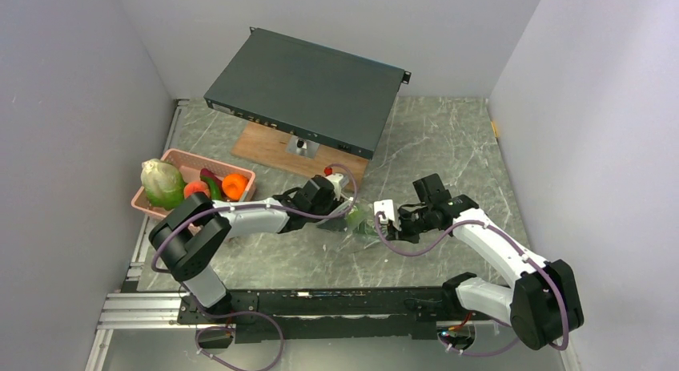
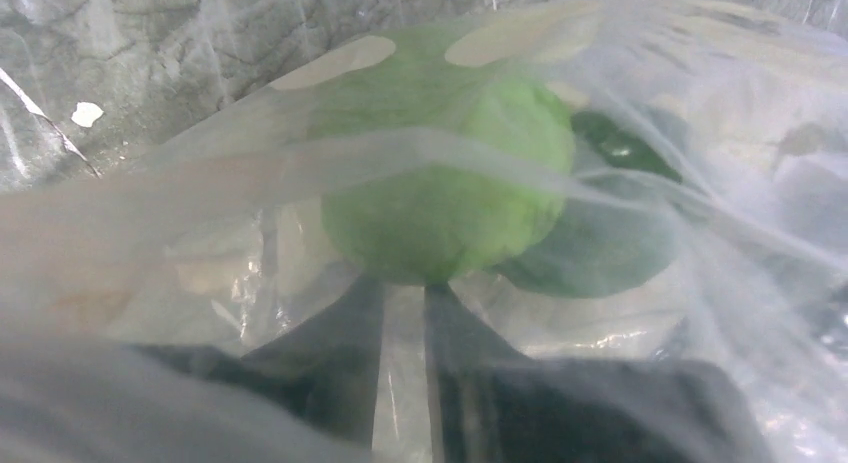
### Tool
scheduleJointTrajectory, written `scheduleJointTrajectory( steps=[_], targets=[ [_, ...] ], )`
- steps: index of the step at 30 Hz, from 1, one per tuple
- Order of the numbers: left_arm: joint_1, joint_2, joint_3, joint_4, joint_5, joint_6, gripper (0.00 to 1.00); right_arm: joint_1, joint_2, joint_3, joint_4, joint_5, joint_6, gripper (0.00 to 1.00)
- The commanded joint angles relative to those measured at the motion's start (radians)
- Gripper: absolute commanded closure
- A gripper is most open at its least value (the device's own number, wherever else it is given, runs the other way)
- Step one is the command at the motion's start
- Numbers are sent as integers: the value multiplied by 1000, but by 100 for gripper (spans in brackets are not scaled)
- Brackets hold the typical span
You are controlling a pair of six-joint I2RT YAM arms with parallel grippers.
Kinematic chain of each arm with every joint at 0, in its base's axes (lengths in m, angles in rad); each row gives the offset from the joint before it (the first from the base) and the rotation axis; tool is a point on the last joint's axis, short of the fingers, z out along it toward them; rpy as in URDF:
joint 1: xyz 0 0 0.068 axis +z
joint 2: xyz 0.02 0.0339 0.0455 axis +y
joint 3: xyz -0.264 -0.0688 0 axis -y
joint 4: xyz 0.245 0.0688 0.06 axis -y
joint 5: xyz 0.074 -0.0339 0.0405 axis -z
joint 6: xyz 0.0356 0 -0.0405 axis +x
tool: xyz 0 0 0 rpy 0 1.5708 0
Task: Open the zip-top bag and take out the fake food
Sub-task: Pick up the fake vegetable from the zipper food storage bag.
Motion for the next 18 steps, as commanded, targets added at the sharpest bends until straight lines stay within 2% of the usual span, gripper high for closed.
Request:
scheduleJointTrajectory(
  steps=[1,2,3,6,8,12,18],
  targets=[
    [-6,-62,4,4,-26,9,75,-15,-30,-8,31,-34,8,100],
    [-7,-78,0,1,-24,12,74,-20,-33,-10,29,-35,8,100],
    [-7,-92,-4,-2,-20,16,68,-23,-36,-12,28,-34,8,100],
    [-7,-143,-32,15,-21,6,36,-29,-41,-18,24,-40,9,100],
    [-7,-164,-51,50,-13,-7,26,-28,-43,-21,22,-45,8,100],
    [-6,-146,-24,72,-13,-16,21,-30,-44,-22,21,-55,9,100],
    [-6,-51,89,-9,-55,-41,20,-25,-45,-20,19,-67,6,100]
  ],
)
